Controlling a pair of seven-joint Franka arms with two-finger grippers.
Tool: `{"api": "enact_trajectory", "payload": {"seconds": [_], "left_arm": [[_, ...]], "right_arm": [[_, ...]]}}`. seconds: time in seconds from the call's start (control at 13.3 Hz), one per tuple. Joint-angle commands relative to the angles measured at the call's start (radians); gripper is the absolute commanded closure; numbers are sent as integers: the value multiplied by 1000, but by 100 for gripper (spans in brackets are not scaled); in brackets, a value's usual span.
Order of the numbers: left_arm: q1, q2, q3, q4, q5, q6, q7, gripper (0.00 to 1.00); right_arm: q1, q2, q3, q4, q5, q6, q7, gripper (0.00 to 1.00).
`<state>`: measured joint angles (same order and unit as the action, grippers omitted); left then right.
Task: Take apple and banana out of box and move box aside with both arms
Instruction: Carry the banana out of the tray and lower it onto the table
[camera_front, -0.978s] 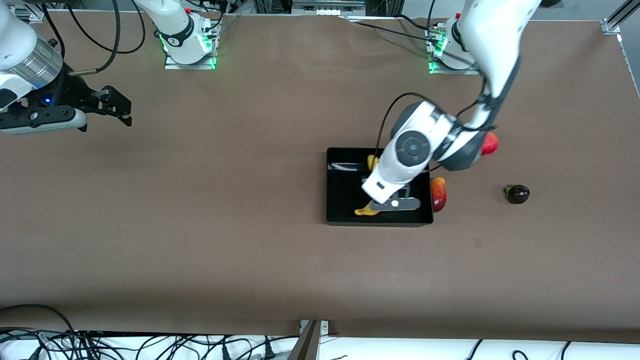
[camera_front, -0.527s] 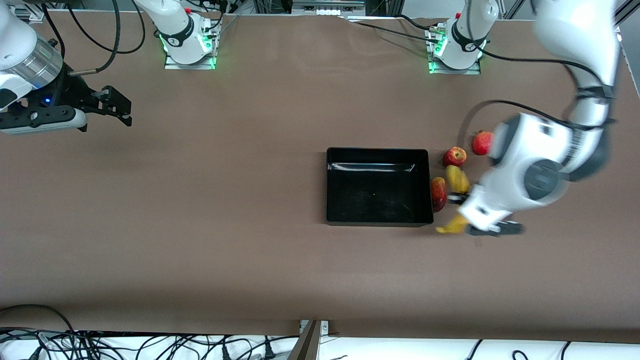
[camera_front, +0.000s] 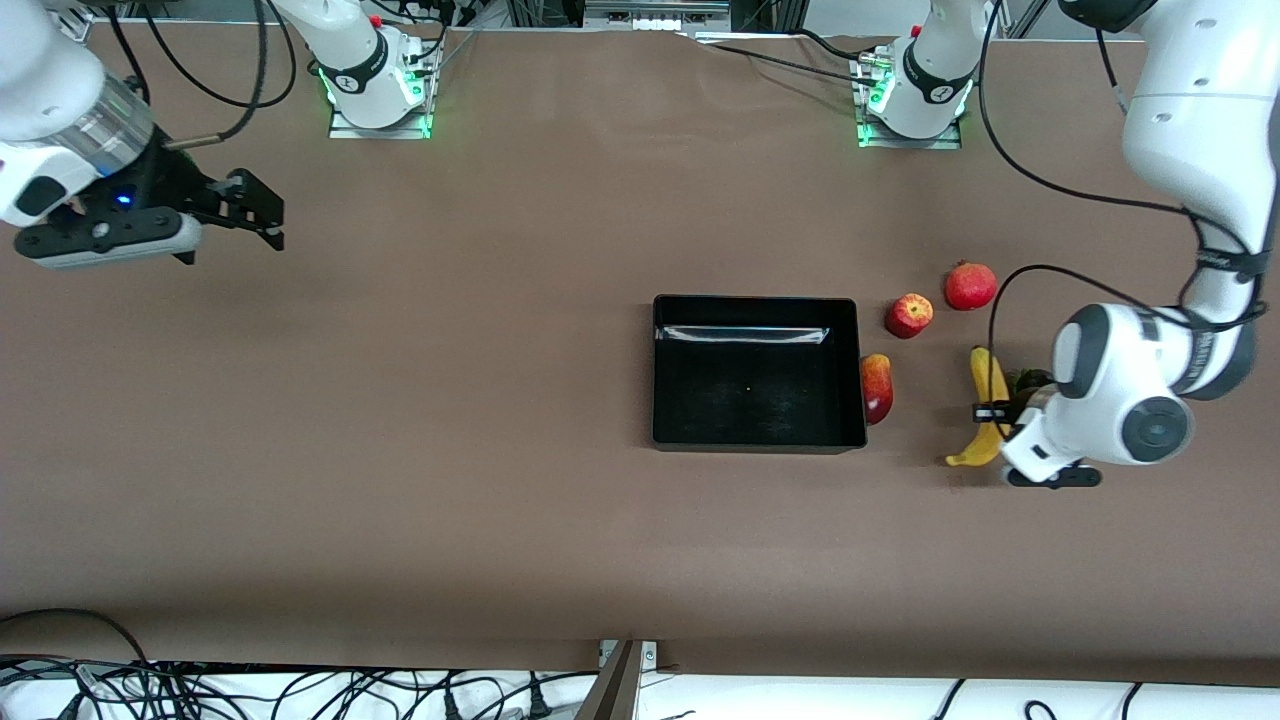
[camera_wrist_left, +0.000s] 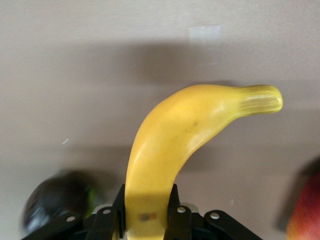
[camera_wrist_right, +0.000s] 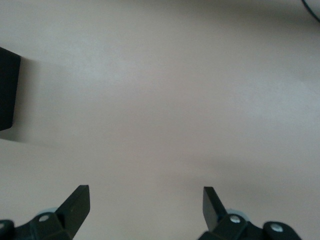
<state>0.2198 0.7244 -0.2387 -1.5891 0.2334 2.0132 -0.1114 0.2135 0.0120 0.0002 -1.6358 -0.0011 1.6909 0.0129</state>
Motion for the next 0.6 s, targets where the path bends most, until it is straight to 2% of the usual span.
{"api": "enact_trajectory", "payload": {"seconds": [0.0,0.08,0.3,0.45,0.53], "left_arm": [[0,-28,-4,-116,43,139,7,66],[1,-32,-5,-115,41,137,7,1],[0,-89,-13,-92,32,87,4,0],[-11,-158,-24,-42,26,8,1,0],[-14,-195,-40,-7,26,-48,1,0]], "right_arm": [[55,61,-3,17,16,18,-17,0],[84,63,-3,17,7,18,-18,0],[118,98,-3,16,16,16,-18,0],[124,138,-5,17,21,18,-22,0],[126,144,-3,17,54,16,-25,0]]}}
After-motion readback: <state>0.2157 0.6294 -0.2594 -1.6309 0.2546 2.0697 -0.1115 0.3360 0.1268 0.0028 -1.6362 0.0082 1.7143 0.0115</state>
